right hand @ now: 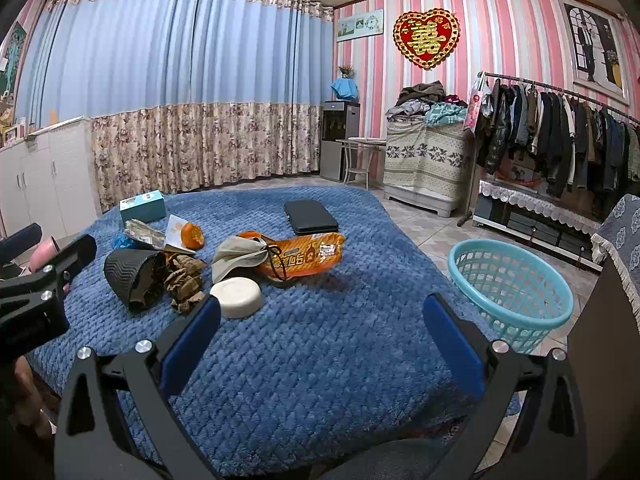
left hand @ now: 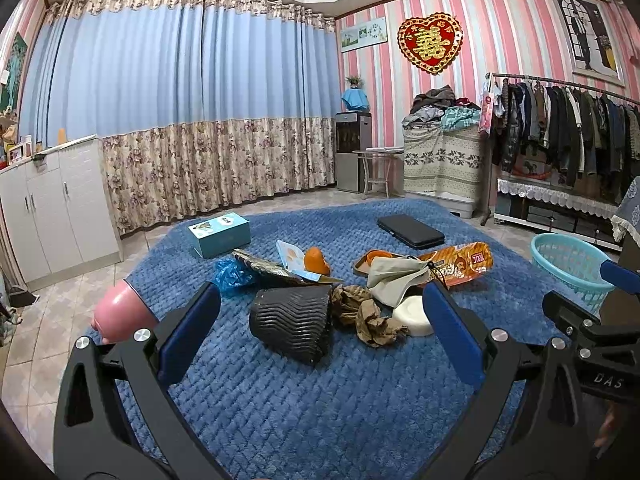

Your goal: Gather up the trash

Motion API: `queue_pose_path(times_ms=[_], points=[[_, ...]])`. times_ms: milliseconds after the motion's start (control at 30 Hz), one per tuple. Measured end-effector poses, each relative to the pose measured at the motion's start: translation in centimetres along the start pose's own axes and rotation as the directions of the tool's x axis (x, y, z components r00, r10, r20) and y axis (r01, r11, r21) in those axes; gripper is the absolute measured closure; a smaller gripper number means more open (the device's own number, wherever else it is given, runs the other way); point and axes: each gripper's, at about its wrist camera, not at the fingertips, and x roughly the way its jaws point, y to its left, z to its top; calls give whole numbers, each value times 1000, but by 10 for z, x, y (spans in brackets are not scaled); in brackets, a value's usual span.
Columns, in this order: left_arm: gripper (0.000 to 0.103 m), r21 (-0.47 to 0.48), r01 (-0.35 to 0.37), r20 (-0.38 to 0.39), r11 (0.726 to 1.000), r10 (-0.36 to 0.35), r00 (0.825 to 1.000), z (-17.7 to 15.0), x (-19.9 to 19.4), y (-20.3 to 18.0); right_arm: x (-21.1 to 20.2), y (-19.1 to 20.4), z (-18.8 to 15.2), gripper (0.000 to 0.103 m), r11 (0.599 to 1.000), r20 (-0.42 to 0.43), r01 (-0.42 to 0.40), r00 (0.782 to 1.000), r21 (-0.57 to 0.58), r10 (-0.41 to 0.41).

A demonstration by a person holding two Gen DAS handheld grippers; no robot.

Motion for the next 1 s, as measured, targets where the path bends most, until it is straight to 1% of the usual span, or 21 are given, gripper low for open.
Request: queue_pose_path(times_ms=[100,133,1000], points=[[5,-1,0,-2,1000,0,1000,0,3,3,0,0,0,4,1000,0,-1,1000,1,1],[5,5,0,3,1000,0,1000,-2,-3,-5,0,0,0,4,1000,1,0,1000,1,0],[5,4,-1,0,1000,1,1000,-3,-2,-2,1,-8,5,4,1000,0,1,1000,5,-1]])
